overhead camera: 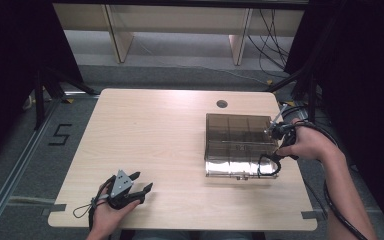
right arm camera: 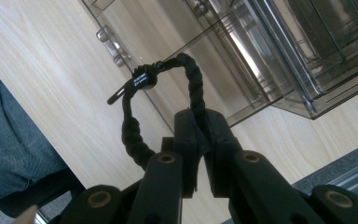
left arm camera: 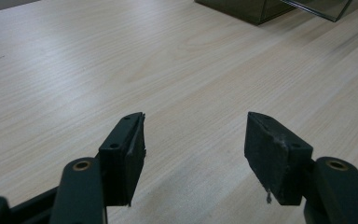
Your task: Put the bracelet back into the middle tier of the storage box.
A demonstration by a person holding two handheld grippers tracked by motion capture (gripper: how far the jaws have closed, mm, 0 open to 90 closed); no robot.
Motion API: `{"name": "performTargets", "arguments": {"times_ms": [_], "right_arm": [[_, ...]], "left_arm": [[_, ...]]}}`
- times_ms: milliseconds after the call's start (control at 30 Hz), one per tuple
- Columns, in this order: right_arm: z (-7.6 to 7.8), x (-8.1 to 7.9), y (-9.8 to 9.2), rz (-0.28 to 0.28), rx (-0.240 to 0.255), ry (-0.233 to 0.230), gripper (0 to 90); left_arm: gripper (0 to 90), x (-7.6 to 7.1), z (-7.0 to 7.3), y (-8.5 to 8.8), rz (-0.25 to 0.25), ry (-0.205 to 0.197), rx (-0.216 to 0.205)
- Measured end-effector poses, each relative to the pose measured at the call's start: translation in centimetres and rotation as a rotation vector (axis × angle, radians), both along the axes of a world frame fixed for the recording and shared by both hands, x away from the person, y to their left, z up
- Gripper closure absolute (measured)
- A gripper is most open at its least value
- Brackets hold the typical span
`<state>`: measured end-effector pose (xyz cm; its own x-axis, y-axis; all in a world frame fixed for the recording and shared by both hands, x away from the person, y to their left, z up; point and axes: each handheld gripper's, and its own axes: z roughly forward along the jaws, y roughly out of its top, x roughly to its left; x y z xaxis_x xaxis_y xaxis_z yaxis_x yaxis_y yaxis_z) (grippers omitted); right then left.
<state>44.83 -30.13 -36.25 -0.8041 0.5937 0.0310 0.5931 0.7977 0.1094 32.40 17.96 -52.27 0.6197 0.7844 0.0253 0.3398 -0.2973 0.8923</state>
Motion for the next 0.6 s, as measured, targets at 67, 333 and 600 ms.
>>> {"name": "performTargets", "arguments": {"times_ms": [67, 333, 600], "right_arm": [[-0.01, 0.34, -0.14, 0.003, 0.003, 0.005, 85.3], [-0.33, 0.66, 0.02, -0.039, 0.010, 0.026, 85.3], [-0.76, 0.99, -0.37, -0.039, 0.018, 0.014, 85.3]], "left_arm": [[37.9, 0.00, -0.06, -0.06, 0.006, 0.009, -0.015], [37.9, 0.00, -0.05, -0.05, 0.005, 0.009, -0.014], [37.9, 0.00, -0.05, -0.06, 0.006, 0.010, -0.014]]}}
